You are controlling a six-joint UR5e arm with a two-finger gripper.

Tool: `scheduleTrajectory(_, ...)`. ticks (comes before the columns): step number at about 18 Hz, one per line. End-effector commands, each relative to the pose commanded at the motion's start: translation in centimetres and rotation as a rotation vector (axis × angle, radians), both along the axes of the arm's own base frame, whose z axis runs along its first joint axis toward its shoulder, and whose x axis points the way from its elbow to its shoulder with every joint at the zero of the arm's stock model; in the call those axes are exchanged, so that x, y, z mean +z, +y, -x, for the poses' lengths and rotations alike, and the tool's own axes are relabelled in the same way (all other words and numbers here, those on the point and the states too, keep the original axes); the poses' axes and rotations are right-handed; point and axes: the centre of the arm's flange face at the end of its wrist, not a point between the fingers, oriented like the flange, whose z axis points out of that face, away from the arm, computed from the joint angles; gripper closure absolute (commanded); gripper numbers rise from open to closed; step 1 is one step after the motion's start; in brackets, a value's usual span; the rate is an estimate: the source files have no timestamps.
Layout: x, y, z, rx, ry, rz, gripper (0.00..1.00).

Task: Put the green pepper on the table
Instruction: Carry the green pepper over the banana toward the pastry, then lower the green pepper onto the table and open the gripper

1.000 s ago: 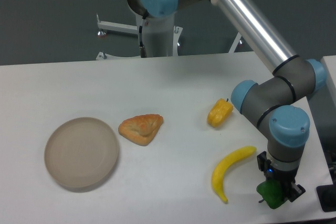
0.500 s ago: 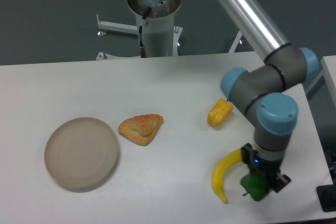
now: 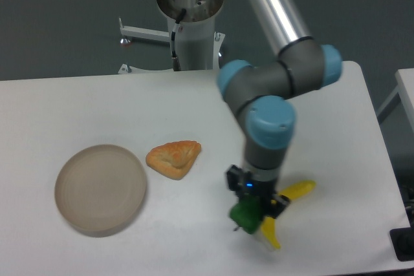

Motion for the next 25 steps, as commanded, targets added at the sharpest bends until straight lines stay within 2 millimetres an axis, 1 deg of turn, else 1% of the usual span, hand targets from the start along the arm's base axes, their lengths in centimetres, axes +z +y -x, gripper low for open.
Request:
scheduleTrajectory(1,-0.6,0.4,-0.8,0.027,-0.007,-0.004,0.65)
scheduleTrajectory(3,-1.6,0.9,-1.5,0.08,-0.064,-0.052,0.65)
scheduleTrajectory(5,-2.9,1.1,-2.0,0.085,-0.111,-0.087,0.65)
scheduleTrajectory(7,-4.6,1.3,-1.8,0.081,-0.109,-0.086,0.65)
scheduleTrajectory(12,-7.3,2.3,-1.5,0.072,-0.096,-0.105,0.65)
scheduleTrajectory(18,-8.6,2.6,-1.3,0.065,-0.088,-0.091,0.64)
scheduleTrajectory(25,-8.8,2.6,-1.1,0.056,-0.073,-0.082,0.63)
